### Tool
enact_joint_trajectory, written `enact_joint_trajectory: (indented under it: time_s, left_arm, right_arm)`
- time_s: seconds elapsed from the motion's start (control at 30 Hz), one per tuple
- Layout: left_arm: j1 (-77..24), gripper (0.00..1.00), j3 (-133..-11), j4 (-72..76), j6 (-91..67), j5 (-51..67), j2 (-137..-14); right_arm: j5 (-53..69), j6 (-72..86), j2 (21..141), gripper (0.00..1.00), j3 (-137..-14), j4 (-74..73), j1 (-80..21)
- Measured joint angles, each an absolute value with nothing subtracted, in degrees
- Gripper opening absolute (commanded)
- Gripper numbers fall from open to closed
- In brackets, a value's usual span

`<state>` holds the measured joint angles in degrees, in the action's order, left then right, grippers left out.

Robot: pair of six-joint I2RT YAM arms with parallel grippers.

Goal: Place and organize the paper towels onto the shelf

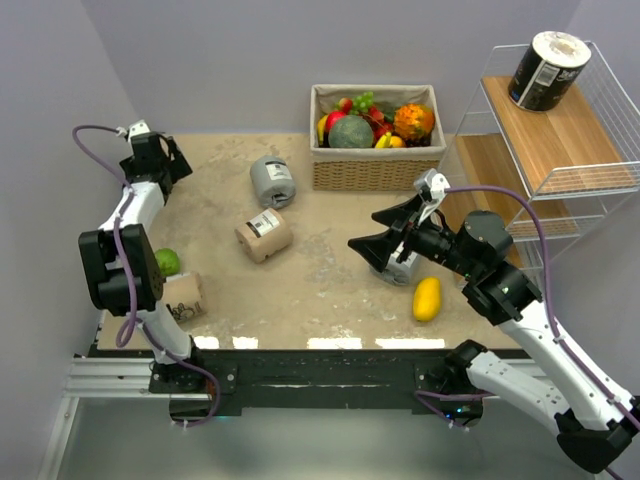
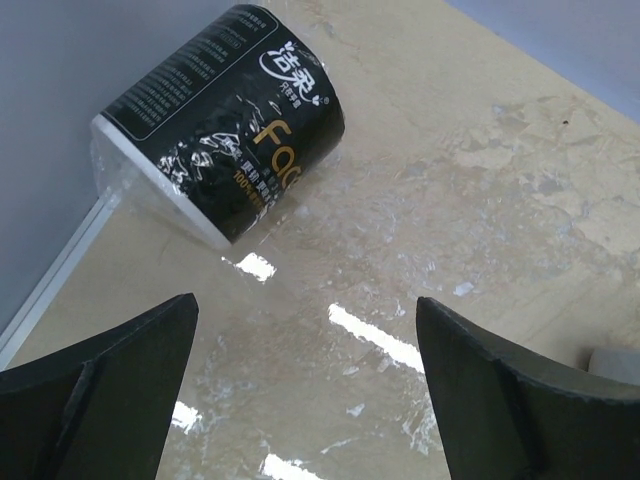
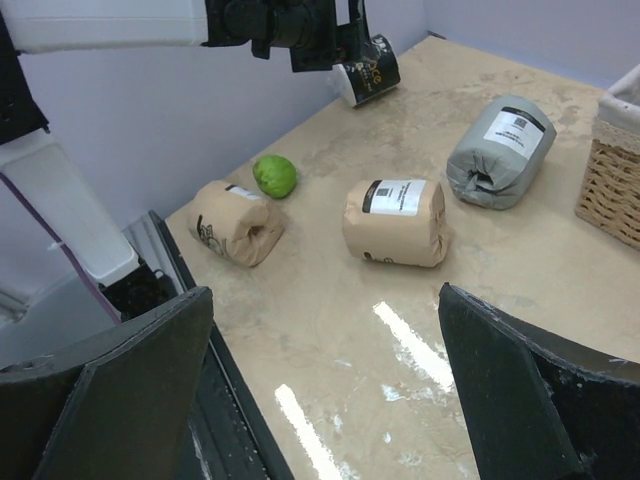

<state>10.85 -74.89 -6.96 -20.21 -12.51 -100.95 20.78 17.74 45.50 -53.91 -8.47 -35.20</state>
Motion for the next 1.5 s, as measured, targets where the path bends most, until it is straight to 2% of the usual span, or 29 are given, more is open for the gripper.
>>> enact_joint_trajectory:
  time_s: [0.4, 0.73, 1.5]
  left_arm:
    - [13.82, 0.89, -74.89, 2.87, -22.41, -12.73, -105.71]
    - [16.05, 0.93, -71.48, 10.55, -22.02, -11.53, -108.12]
    - [18.79, 0.9, -70.81, 19.44, -23.03, -8.21, -112.92]
  right_arm:
    - [23.16, 15.11, 46.76, 0.99, -53.74, -6.79, -35.2]
    - [23.97, 15.11, 48.03, 0.99, -52.69, -6.72, -35.2]
    - [23.51, 15.2, 52.01, 0.99, -52.25, -7.22, -35.2]
